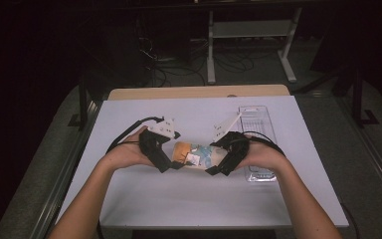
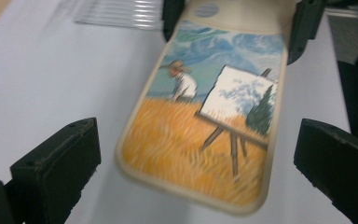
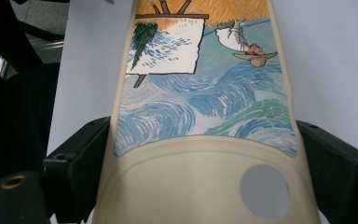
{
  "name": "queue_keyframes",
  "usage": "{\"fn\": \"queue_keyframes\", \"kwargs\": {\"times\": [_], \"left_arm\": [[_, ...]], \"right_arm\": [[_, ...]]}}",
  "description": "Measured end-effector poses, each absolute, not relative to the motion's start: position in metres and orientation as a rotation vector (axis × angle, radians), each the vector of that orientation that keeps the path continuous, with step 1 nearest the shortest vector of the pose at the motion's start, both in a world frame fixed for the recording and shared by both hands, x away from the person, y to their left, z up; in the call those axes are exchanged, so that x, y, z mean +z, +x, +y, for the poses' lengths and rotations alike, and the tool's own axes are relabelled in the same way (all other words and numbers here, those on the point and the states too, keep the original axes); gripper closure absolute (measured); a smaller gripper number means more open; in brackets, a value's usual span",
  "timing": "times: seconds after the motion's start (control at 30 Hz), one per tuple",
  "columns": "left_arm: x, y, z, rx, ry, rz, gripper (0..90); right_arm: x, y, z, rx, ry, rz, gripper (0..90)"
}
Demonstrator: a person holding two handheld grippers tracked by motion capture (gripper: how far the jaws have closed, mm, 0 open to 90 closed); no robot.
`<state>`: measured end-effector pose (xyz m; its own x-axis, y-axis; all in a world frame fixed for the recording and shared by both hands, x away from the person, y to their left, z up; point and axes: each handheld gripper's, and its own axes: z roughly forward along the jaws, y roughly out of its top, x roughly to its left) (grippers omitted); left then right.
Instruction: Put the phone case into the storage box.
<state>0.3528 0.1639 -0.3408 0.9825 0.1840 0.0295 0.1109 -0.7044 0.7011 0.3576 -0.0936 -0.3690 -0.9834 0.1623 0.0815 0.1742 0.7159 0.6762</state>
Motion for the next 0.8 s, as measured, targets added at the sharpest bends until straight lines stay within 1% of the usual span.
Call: {"fn": "queue_keyframes", "kwargs": {"times": [0.2, 0.4, 0.53, 0.6, 0.73, 0.77, 0.8], "left_arm": [[-0.347, 0.351, 0.177, 0.175, 2.327, 0.315, 0.0], [-0.360, 0.347, 0.189, 0.261, 2.300, 0.444, 0.0], [-0.369, 0.341, 0.194, 0.238, 2.245, 0.524, 0.0], [-0.374, 0.338, 0.195, 0.271, 2.255, 0.520, 0.0], [-0.385, 0.331, 0.196, 0.261, 2.237, 0.578, 0.0], [-0.387, 0.330, 0.198, 0.275, 2.256, 0.565, 0.0], [-0.390, 0.329, 0.198, 0.279, 2.244, 0.592, 0.0]], "right_arm": [[-0.371, 0.362, -0.099, -1.147, -0.339, -2.896, 10.2], [-0.372, 0.365, -0.104, -1.155, -0.396, -2.904, 10.1], [-0.373, 0.367, -0.108, -1.169, -0.430, -2.907, 10.1], [-0.373, 0.367, -0.109, -1.164, -0.451, -2.901, 10.1], [-0.373, 0.368, -0.111, -1.184, -0.472, -2.894, 10.1], [-0.373, 0.367, -0.112, -1.181, -0.492, -2.889, 10.1], [-0.373, 0.368, -0.112, -1.187, -0.489, -2.896, 10.1]]}}
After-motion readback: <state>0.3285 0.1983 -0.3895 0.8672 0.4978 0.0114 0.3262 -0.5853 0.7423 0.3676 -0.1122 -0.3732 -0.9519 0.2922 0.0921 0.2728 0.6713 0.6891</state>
